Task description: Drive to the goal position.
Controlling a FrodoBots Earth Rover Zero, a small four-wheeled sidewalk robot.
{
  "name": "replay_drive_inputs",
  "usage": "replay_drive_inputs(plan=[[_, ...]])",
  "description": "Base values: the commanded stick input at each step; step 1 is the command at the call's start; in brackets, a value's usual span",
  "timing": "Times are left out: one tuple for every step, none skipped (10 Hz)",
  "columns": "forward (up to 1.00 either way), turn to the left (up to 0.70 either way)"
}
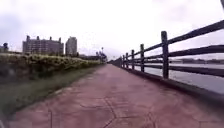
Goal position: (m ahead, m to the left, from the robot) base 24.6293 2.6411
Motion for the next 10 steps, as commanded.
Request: replay_drive_inputs(plan=[[1.00,0.00],[1.00,0.00],[1.00,0.00],[1.00,0.00],[1.00,0.00],[1.00,0.00],[1.00,0.00],[1.00,0.00],[1.00,0.00],[1.00,0.00]])
